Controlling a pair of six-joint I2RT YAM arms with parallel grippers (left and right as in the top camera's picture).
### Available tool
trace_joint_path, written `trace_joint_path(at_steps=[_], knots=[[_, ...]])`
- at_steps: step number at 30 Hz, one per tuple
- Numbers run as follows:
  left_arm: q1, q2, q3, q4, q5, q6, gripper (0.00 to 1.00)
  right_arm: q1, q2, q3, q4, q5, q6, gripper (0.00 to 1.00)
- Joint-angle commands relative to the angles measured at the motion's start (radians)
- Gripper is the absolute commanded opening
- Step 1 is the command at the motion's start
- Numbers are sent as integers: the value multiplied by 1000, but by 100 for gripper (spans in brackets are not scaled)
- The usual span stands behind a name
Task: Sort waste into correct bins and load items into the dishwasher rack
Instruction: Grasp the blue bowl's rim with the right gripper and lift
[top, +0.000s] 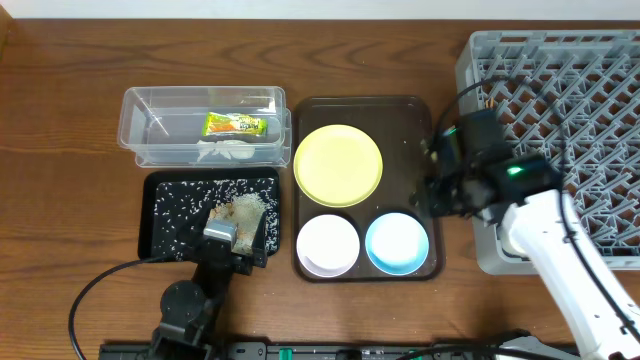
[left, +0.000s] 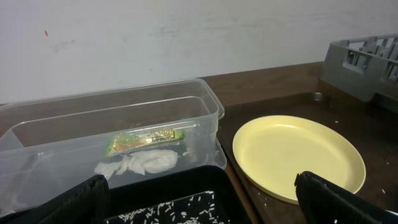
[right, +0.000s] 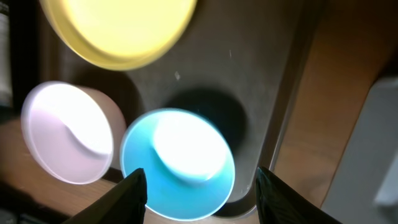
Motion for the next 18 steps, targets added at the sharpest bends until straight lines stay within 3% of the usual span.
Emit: trace_joint_path(at_steps=[1, 8, 17, 18], knots=[[5, -5, -18, -37, -6, 2, 97, 51, 11, -94, 23, 150, 158, 54], [5, -5, -18, -37, -6, 2, 97, 66, 11, -344, 252, 162, 223, 47], [5, -5, -18, -37, -6, 2, 97, 66, 7, -420, 342, 151, 233, 1], [5, -5, -18, -37, -6, 2, 97, 66, 3, -413, 338, 151, 233, 1]])
